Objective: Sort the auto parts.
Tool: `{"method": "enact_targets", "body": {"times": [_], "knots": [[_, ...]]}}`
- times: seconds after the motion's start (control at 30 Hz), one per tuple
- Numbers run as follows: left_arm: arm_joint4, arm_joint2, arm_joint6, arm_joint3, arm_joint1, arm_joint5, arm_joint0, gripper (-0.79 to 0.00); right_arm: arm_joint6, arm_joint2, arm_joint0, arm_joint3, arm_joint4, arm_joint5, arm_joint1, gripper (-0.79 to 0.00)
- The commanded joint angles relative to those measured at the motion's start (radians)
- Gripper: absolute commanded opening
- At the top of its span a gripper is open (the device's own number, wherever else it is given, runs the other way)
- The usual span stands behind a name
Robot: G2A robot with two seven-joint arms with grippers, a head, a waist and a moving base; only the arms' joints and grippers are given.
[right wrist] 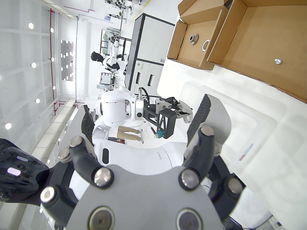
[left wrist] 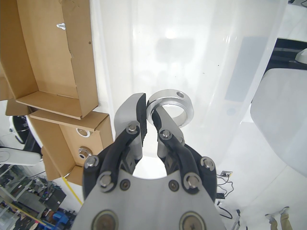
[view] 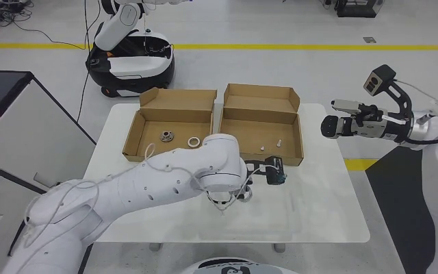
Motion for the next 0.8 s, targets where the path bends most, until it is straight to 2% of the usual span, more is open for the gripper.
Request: {"method": "enact_targets", "body": {"times": [0.0, 0.23, 0.37, 0.5, 0.63, 0.77], "knots": [[-0.050, -0.063, 0.037, 0.002, 0.016, 0.006, 0.016, -0.785, 0.000, 0.000, 0.000, 0.000, 0.000, 0.000, 0.000, 0.000], [-0.248, -0.330, 0.081, -0.021, 0.106, -0.073, 0.153, -0.785, 0.000, 0.000, 0.000, 0.000, 0.000, 0.000, 0.000, 0.000], [-0.363, -0.479, 0.093, -0.046, 0.152, -0.157, 0.256, -0.785, 0.000, 0.000, 0.000, 0.000, 0.000, 0.000, 0.000, 0.000], [-0.506, -0.607, 0.126, -0.055, 0.185, -0.254, 0.352, -0.785, 0.000, 0.000, 0.000, 0.000, 0.000, 0.000, 0.000, 0.000], [-0.656, -0.679, 0.201, -0.059, 0.211, -0.329, 0.425, -0.785, 0.000, 0.000, 0.000, 0.000, 0.000, 0.000, 0.000, 0.000], [-0.787, -0.699, 0.287, -0.064, 0.234, -0.415, 0.464, -0.785, 0.000, 0.000, 0.000, 0.000, 0.000, 0.000, 0.000, 0.000]]}}
